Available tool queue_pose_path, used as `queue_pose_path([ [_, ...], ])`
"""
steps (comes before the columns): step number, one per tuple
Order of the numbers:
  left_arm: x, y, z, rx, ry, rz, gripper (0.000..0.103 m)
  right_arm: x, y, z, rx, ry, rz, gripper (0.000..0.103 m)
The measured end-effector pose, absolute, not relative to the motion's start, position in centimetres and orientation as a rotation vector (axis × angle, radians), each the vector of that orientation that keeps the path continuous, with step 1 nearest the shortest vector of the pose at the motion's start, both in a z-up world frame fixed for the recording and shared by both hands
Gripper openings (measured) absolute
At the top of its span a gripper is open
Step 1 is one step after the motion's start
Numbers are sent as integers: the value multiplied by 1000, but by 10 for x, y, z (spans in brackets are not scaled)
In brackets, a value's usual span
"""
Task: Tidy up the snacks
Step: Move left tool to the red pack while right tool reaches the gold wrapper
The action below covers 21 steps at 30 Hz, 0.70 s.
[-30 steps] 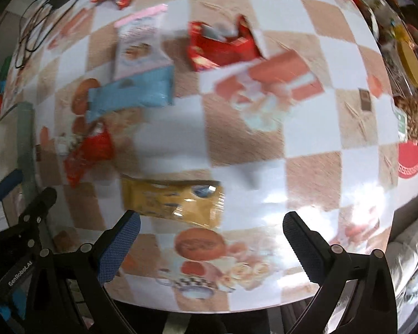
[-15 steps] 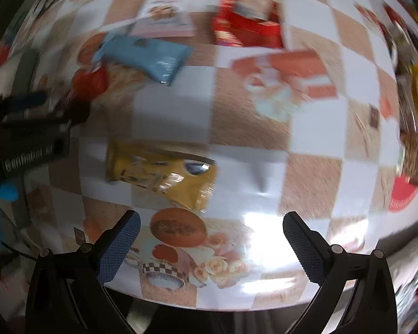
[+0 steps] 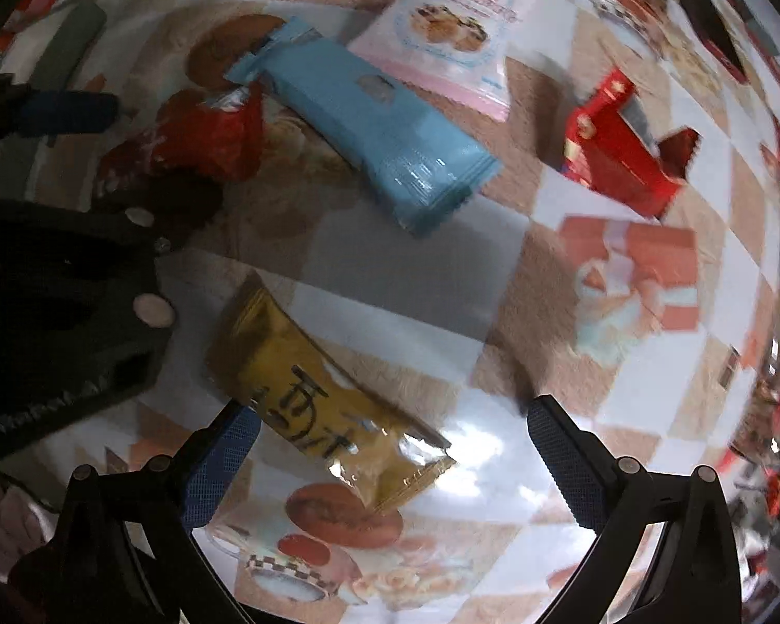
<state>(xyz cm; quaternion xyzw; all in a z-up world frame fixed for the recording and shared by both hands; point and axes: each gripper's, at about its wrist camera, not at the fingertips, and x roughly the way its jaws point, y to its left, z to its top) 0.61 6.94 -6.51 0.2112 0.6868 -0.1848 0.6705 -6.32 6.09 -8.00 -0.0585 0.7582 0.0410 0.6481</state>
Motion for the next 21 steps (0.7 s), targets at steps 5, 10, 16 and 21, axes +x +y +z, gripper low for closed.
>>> queue_pose_path([
  [5, 10, 60, -68, 444, 1555, -409, 78, -61, 67, -80, -142, 1731, 104, 103],
  [10, 0, 67, -62, 410, 1555, -376, 55, -46, 52, -82, -67, 1735, 38, 103],
  [16, -25, 93, -62, 411, 1581, -359, 51, -54, -9, -85, 129, 1775, -125, 103],
  [21, -32, 95, -57, 440, 1548, -336, 51, -59, -28, -85, 197, 1789, -174, 103],
])
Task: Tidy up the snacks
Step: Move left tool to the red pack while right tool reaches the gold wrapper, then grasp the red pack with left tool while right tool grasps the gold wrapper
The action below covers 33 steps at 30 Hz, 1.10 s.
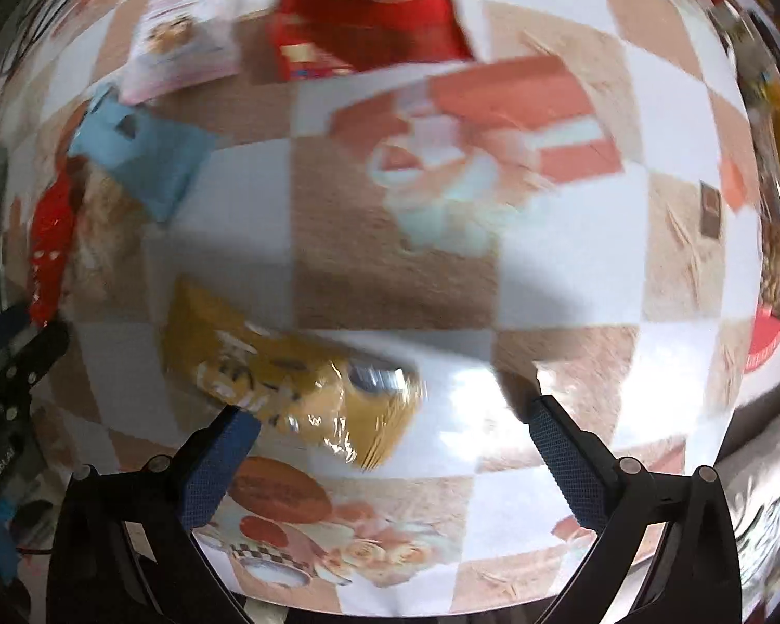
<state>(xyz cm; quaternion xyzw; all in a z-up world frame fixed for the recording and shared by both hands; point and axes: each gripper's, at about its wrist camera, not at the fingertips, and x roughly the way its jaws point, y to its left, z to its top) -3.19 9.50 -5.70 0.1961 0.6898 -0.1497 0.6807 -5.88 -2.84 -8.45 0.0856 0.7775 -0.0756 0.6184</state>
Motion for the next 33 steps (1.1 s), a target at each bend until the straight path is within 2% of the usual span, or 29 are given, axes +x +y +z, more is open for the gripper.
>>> queue_pose_path([
  [3, -25, 92, -50, 444, 1520, -348, 52, -55, -24, -83, 197, 1782, -160, 103],
  [7, -15, 77, -45, 484, 1479, -395, 65, -49, -1, -75, 58, 1739, -74, 103],
  [11, -1, 59, -62, 560, 1495, -415, 66, -40, 29, -78, -136, 1727, 7, 103],
  [19, 11, 54, -63, 487, 1508, -418, 66, -23, 24, -83, -71, 1756, 41, 103],
  [21, 15, 52, -63, 462, 1526, -421, 62, -26, 22, -87, -71, 1782, 41, 103],
  [24, 5, 72, -62, 462, 1523, -430, 37, -22, 20, -95, -38, 1790, 4, 102],
  [25, 5, 72, -62, 463, 1525, -435, 25, -22, 18, -92, -25, 1780, -5, 100],
  [28, -2, 79, -54, 429, 1546, -429, 22, -22, 12, -83, -11, 1741, -19, 80],
  [30, -3, 86, -52, 397, 1555, -414, 22, -23, 8, -76, 5, 1723, -31, 51],
  [31, -3, 91, -50, 379, 1557, -408, 22, -23, 5, -74, 13, 1718, -40, 43],
  [32, -4, 94, -48, 368, 1558, -407, 22, -25, -2, -71, 32, 1717, -43, 37],
  [33, -5, 96, -46, 360, 1557, -408, 22, -25, -7, -70, 74, 1718, -47, 37],
])
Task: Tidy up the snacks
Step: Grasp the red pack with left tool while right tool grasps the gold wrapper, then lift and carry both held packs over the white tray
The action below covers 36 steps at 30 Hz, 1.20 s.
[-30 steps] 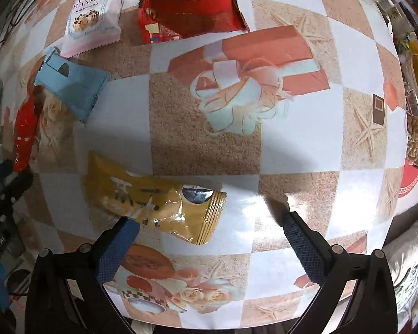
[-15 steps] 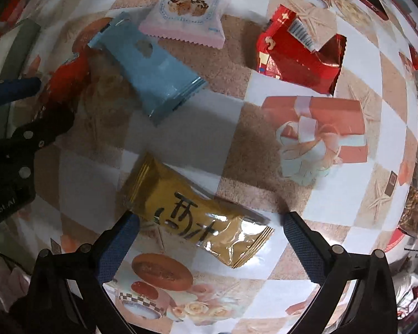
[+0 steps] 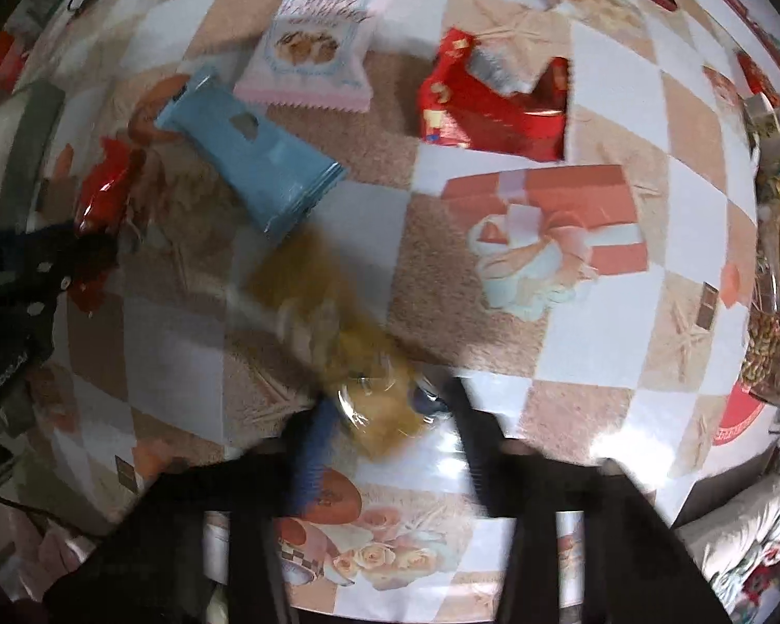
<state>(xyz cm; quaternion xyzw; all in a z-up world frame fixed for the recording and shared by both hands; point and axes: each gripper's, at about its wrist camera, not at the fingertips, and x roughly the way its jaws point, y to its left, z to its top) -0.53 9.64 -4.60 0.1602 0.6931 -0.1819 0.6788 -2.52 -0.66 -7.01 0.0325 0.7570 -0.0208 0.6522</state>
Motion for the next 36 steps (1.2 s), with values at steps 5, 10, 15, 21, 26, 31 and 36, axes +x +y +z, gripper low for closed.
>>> queue_pose_path([
  [5, -11, 112, -27, 335, 1528, -425, 22, -36, -41, -56, 265, 1692, -53, 37],
  [10, -25, 133, -14, 306, 1510, -419, 22, -49, -48, -41, 331, 1670, -50, 37],
  [15, -38, 148, -6, 303, 1495, -416, 23, -57, -37, -47, 314, 1722, -35, 40],
  [21, -45, 169, 13, 309, 1484, -402, 23, -49, -16, -53, 103, 1711, -24, 76],
  [26, -48, 185, 24, 295, 1471, -378, 23, -32, 3, -60, 60, 1732, -18, 63],
  [31, -49, 200, 31, 276, 1450, -351, 23, -27, 8, -62, 56, 1744, -47, 24],
  [36, -47, 217, 34, 244, 1436, -313, 23, -32, 26, -40, 158, 1719, -31, 24],
])
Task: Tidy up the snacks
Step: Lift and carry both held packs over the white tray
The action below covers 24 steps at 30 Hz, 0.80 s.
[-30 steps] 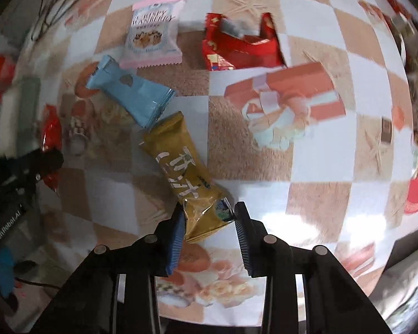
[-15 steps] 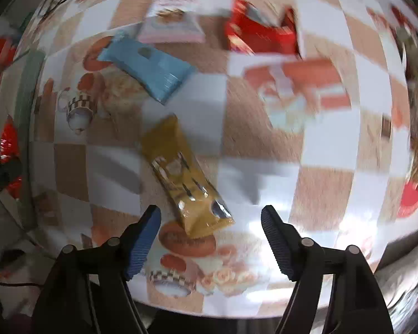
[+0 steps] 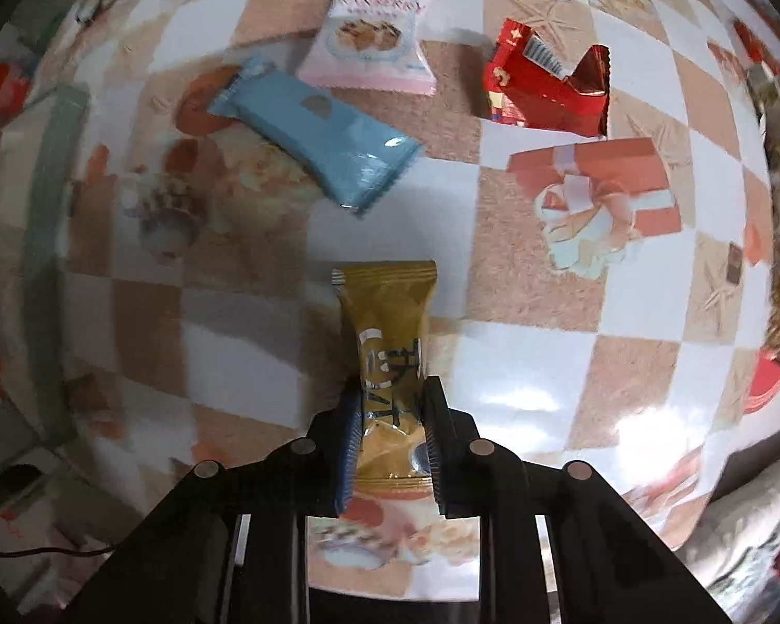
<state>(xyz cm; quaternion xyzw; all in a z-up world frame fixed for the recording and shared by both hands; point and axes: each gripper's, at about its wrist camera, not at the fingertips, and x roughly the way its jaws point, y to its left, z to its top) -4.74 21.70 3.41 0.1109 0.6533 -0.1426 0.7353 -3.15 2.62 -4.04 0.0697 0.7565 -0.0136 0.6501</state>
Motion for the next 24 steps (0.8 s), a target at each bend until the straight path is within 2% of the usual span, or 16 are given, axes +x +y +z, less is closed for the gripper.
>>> queue_pose_path([
  [10, -39, 265, 47, 164, 1401, -226, 23, -3, 75, 21, 174, 1615, 106, 24],
  [16, -37, 297, 51, 113, 1391, -176, 23, 10, 101, 14, 100, 1651, 138, 26],
  [17, -37, 301, 51, 108, 1391, -170, 23, 10, 102, 3, 95, 1689, 126, 44],
  [18, -37, 306, 51, 102, 1392, -163, 23, 9, 102, -5, 86, 1716, 101, 80],
  [19, -37, 309, 50, 99, 1393, -158, 23, 7, 100, -10, 78, 1719, 78, 90],
  [22, -39, 318, 50, 94, 1399, -145, 23, -3, 97, -26, 77, 1727, 26, 90],
  [23, -40, 320, 49, 98, 1402, -143, 23, -5, 95, -34, 80, 1738, 0, 88],
  [24, -41, 321, 49, 103, 1404, -141, 23, -7, 92, -38, 82, 1743, -16, 81],
])
